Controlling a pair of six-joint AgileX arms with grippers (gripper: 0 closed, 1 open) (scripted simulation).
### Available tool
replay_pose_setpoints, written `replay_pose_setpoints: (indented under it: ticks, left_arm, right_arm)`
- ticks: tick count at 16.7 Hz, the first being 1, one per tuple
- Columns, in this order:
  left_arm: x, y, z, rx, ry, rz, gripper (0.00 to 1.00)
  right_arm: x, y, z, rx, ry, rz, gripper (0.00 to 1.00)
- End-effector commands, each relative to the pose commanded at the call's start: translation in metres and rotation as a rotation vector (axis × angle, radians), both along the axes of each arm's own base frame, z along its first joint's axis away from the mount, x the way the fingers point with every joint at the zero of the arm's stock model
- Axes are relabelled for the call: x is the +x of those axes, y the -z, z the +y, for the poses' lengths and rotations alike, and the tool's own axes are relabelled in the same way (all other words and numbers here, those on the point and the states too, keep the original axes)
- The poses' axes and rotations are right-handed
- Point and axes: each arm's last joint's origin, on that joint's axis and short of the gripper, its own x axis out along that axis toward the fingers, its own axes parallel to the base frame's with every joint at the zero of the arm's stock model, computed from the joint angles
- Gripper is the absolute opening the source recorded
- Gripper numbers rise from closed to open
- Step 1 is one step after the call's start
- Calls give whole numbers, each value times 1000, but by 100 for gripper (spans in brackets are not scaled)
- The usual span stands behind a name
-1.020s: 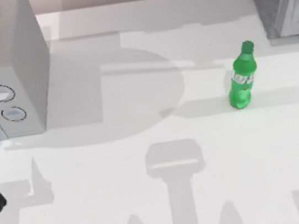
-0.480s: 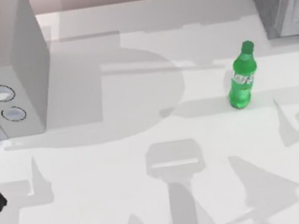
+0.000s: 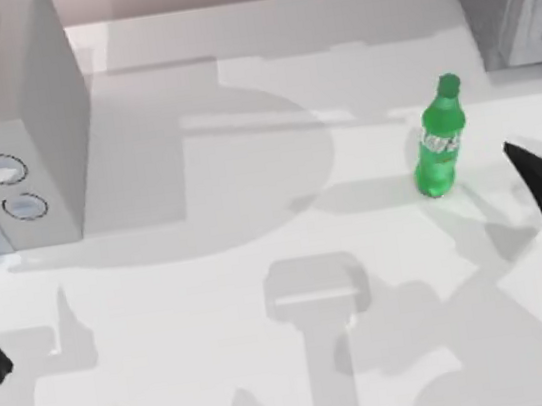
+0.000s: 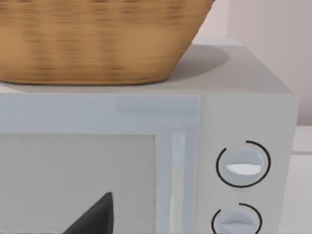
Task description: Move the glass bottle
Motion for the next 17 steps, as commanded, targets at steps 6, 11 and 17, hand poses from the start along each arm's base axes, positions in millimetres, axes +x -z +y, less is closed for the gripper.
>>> replay_pose_setpoints:
  ticks: [6, 11, 17]
  left_arm:
    - [0, 0, 0, 0, 0, 0, 100]
    - [0, 0, 0, 0, 0, 0, 100]
    - [0, 0, 0, 0, 0, 0, 100]
  right_arm:
    - [16, 52, 0, 12, -144, 10, 100]
    - [18, 61, 0, 14, -173, -1, 100]
    - [26, 62, 7, 14, -174, 0, 100]
